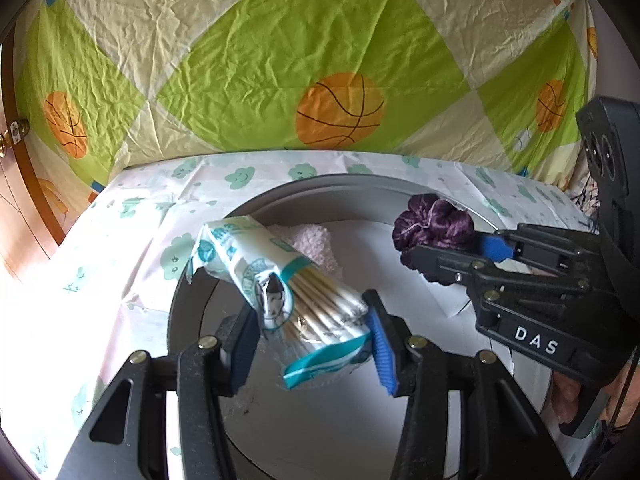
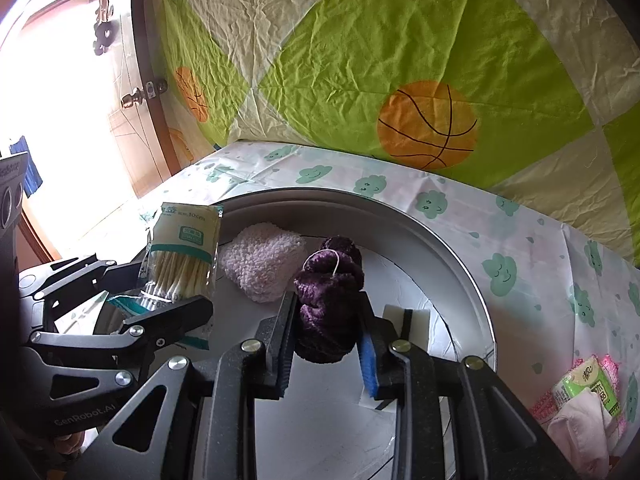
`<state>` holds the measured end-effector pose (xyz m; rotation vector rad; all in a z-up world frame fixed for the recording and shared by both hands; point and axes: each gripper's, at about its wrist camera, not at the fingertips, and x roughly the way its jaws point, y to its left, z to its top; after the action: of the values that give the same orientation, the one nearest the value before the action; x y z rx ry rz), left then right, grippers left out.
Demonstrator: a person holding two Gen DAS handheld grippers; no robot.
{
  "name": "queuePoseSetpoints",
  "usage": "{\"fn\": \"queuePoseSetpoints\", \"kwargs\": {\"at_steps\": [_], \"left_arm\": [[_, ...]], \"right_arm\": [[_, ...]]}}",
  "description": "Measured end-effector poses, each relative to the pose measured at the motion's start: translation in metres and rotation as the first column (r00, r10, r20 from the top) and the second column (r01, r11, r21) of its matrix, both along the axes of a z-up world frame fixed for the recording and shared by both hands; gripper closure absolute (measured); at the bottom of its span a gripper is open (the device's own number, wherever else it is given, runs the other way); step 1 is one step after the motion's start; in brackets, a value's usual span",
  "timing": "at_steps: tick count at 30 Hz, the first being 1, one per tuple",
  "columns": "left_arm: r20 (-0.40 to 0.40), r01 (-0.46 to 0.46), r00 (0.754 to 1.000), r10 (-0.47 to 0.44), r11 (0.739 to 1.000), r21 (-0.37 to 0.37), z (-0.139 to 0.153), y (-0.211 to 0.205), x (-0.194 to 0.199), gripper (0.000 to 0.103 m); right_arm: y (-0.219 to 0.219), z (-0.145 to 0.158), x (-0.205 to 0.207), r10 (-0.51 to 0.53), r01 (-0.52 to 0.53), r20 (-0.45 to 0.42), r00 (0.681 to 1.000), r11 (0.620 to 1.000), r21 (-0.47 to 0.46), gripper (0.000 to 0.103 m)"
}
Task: Organize soft objects
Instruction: 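Open the left tool to drop the swab packet while the right tool drops the scrunchie into the tin, then move both tools away from the tin toward the pink cloth and red pouch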
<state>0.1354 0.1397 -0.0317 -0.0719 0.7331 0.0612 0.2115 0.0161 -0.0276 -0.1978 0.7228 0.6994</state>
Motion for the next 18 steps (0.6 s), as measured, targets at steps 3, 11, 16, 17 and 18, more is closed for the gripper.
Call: {"fn": "queuePoseSetpoints", "kwargs": {"at_steps": [3,11,16,17,18], "left_arm": [[-0.018,0.002,1.0,-0.002,1.0,0.004,-0.003,0.0,0.004,0.052],[0.042,-0.053,0.998,0.052,0.998,0.046,0.007,0.0,-0.008,0.013],[0.108,-0.093,0.99,0.089,0.995,0.031,0.013,-0.003,-0.031,0.004],[0.122,-0.101,0.988,0.097,0.995,0.023,0.012,-0.005,-0.036,0.003],[0.136,-0.109,0.985,0.106,0.994,0.015,0.011,-0.007,-0.041,0.003]], "right_arm": [[0.001,0.004,0.0,0.004,-0.004,0.0,1.0,1.0,0.002,0.071],[-0.021,0.019,-0.015,-0.018,0.014,0.057,0.998,0.997,0.08,0.035],[-0.074,0.026,-0.036,-0.066,0.054,0.096,0.993,0.991,0.125,0.035],[-0.087,0.026,-0.04,-0.082,0.069,0.098,0.992,0.989,0.131,0.034],[-0.102,0.025,-0.043,-0.103,0.089,0.095,0.99,0.986,0.138,0.034]]}}
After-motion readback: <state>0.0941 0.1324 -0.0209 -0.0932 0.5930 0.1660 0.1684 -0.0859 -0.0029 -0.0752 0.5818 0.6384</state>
